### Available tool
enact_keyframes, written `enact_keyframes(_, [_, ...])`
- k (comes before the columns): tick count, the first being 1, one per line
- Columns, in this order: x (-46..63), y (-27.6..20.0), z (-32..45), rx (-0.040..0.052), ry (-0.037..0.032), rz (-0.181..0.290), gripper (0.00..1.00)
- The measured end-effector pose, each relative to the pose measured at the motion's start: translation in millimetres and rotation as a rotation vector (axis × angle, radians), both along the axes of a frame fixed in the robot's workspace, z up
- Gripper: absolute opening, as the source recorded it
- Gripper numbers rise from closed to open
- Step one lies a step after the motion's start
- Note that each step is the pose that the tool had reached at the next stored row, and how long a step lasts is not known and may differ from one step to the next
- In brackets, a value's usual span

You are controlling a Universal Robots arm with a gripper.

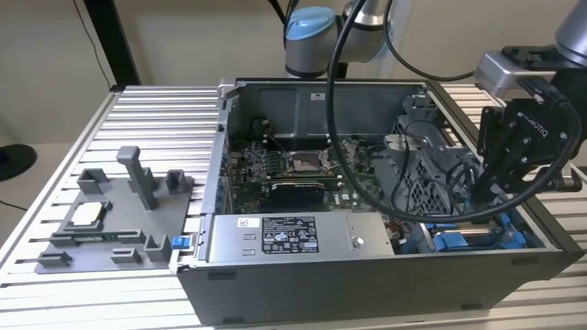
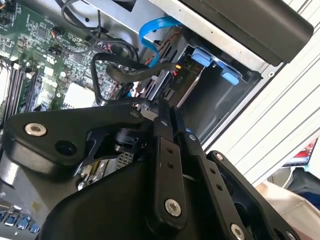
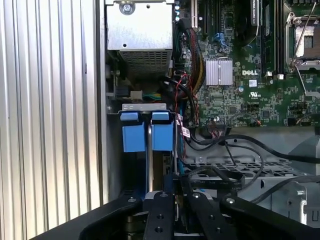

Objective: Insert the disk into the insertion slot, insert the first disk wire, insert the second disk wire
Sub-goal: 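Insert the second disk wire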

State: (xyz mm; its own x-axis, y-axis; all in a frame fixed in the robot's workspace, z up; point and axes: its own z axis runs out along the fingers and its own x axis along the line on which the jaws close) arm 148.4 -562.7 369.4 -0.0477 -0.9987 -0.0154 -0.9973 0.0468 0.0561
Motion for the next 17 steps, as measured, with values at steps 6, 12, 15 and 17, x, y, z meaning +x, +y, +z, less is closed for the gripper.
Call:
enact_keyframes(6, [-0.2,-1.0,-0.5,-0.0002,0.0,0.0,0.0])
enact_keyframes(12, [-0.4,-1.2,-1.0,-0.0001,-0.0002,0.0,0.0])
enact_keyframes(15, [-0.6,-1.6,-2.2,0.0002,-0.001,0.0,0.0])
enact_keyframes(17, [-0.8,-1.9,-3.2,0.0007,-0.002,0.0,0.0])
